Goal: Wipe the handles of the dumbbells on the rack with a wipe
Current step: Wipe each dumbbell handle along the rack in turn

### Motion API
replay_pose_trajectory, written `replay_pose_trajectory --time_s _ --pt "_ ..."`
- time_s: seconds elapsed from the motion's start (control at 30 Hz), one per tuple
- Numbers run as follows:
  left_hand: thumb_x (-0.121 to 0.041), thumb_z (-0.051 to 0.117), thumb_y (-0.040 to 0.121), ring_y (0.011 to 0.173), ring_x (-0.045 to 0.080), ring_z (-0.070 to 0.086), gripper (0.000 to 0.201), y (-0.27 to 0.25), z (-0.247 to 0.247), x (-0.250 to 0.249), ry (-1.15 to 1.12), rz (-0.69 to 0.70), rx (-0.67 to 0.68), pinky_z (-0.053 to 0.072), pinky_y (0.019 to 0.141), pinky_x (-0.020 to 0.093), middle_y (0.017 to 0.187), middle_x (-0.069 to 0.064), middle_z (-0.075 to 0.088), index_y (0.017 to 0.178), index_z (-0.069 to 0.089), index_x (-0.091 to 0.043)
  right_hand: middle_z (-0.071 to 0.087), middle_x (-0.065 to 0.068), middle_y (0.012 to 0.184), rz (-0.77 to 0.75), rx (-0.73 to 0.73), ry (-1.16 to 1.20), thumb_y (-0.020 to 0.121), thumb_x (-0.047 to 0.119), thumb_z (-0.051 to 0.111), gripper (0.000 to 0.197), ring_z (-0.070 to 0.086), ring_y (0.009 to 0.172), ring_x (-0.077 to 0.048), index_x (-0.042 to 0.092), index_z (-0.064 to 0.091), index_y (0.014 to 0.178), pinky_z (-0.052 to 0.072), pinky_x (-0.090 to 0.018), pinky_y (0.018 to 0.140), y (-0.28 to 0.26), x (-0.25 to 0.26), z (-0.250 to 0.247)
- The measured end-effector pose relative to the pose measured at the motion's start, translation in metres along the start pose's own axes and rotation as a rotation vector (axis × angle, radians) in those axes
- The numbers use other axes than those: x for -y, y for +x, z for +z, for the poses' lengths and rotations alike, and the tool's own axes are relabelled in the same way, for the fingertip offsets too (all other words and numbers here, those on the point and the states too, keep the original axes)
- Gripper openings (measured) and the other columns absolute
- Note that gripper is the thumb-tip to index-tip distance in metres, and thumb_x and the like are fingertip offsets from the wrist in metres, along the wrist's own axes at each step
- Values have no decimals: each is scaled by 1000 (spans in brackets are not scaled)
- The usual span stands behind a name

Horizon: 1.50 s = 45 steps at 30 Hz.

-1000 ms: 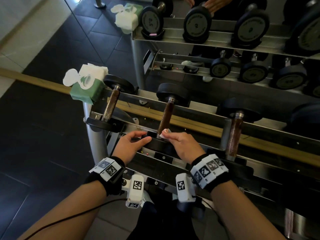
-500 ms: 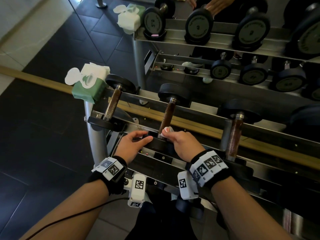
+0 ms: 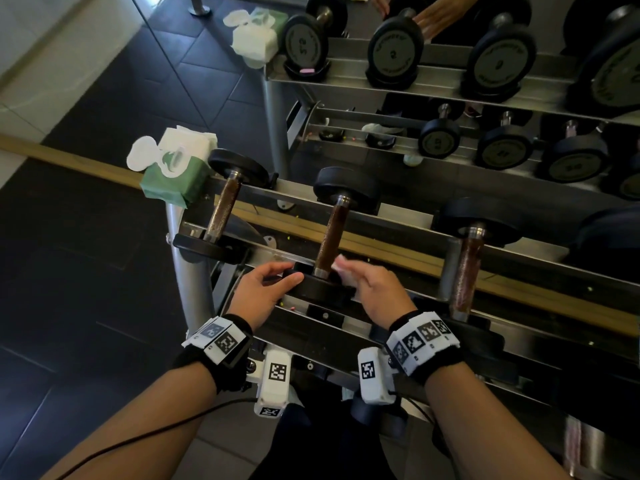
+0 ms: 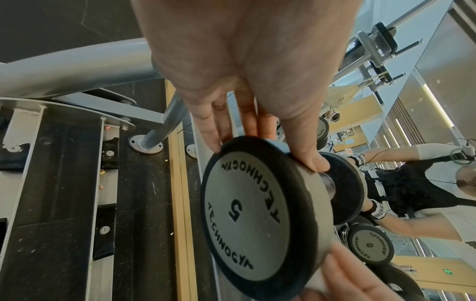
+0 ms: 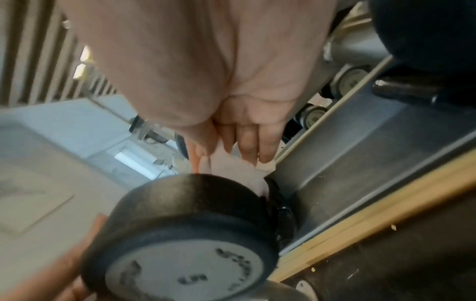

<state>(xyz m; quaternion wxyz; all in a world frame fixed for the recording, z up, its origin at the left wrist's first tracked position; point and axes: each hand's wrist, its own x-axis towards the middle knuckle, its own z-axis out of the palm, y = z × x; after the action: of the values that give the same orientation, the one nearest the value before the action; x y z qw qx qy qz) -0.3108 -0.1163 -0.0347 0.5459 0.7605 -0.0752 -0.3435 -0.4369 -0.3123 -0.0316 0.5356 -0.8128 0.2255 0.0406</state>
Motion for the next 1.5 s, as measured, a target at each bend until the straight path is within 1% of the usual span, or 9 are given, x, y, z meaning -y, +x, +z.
replay_pose_trajectory --time_s 0.13,0.23,0.33,0.5,0.63,0.83,1.03,1.33,1.5 --pt "-65 80 54 103 13 69 53 -1 0 -1 6 -6 -4 54 95 37 105 -11 73 101 72 -42 57 15 124 168 -309 513 99 32 53 25 56 113 -7 47 61 118 50 -28 95 24 11 -1" --pt "-60 78 59 103 11 69 47 -2 1 -2 21 -8 -9 54 95 35 104 -15 72 102 72 -43 61 9 118 202 -384 678 91 23 68 27 61 109 -16 43 64 110 56 -38 92 40 19 3" --pt "-52 77 63 103 11 69 48 -2 1 -4 17 -24 -22 52 99 40 102 -13 73 108 71 -35 60 9 116 221 -415 664 97 19 59 26 62 108 -18 42 62 108 58 -41 88 55 24 4" --pt "-25 76 81 104 15 68 28 -4 4 -12 24 -40 -46 52 100 39 105 -4 71 108 69 -27 57 2 129 259 -389 711 104 21 45 34 57 118 -21 31 55 134 52 -46 99 69 31 9" --pt "-17 74 84 101 14 68 23 -5 5 -15 12 -36 -45 53 97 32 101 -4 72 104 68 -26 57 -4 133 288 -291 746 105 19 41 36 58 119 -21 25 53 138 49 -45 103 58 24 17" --pt "-29 78 77 104 13 68 31 -2 3 -13 33 -47 -40 50 102 40 105 -2 74 107 70 -26 61 -1 122 261 -247 908 104 11 40 39 63 108 -15 19 49 141 59 -23 75 47 18 11" --pt "-51 77 63 103 11 68 50 -1 0 -7 51 -53 -31 51 102 43 106 -5 74 109 71 -31 58 -3 136 301 -248 806 106 16 38 43 59 121 -20 30 45 146 44 -45 108 63 28 22" --pt "-48 75 64 103 10 67 50 -2 1 -11 54 -62 -20 50 102 41 107 -4 73 110 70 -30 53 -1 132 260 -254 825 104 11 39 43 60 113 -16 32 50 140 54 -31 92 47 8 19" --pt "-46 75 66 101 9 68 47 -2 1 -10 46 -64 -20 52 100 37 106 -3 73 110 69 -29 63 -4 129 292 -231 877 105 11 36 42 64 113 -17 23 48 144 53 -32 97 59 21 26"
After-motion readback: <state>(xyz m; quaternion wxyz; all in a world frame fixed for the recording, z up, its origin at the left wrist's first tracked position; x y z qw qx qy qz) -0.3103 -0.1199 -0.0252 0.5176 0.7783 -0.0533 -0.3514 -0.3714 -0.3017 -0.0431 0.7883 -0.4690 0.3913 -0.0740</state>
